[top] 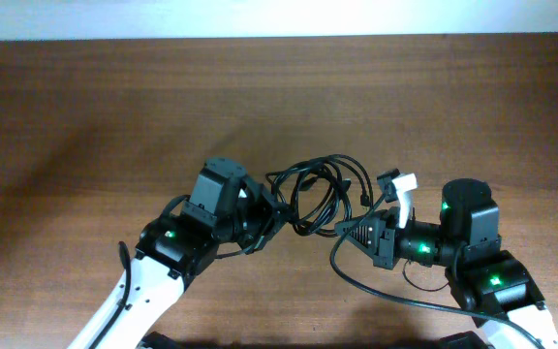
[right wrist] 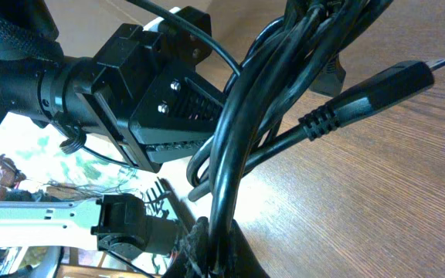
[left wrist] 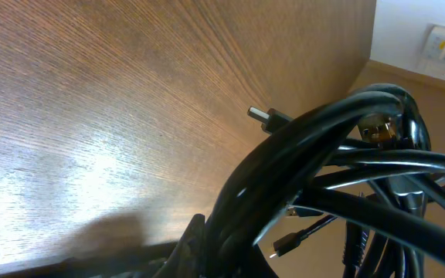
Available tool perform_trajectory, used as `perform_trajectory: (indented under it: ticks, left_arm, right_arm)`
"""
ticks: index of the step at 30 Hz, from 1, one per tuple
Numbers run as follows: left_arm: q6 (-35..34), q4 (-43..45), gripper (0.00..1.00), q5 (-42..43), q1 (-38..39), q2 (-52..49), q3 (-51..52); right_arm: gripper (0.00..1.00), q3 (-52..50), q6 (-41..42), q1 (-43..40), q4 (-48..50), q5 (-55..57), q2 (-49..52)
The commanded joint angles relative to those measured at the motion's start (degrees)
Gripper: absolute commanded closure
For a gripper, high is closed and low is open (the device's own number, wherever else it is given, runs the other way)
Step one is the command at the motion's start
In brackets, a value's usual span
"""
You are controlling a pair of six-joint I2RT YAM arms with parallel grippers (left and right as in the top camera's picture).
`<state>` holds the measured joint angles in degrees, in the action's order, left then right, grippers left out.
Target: Untangle cables
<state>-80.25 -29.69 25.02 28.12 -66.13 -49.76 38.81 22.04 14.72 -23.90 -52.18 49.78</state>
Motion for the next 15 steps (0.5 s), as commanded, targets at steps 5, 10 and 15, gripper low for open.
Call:
perform_trajectory:
  ticks: [5,10,15]
  left_arm:
    - [-3.1,0.92,1.0,-5.35,-6.19,0.13,-1.22]
    - [-3.04,0.44,1.0,-5.75,-6.16,0.13,-1.22]
    - [10.08,-1.14,1.0,-6.36,-6.05,0.13,-1.05]
  right_arm:
    - [0.96,0.52,-0.83,0.26,-0.33,-1.53,-0.22]
    - [0.96,0.52,-0.83,0.26,-0.31,-1.16,-0.22]
    - [0.58,0.52,-0.83,0.26,-0.31,-1.14,-0.22]
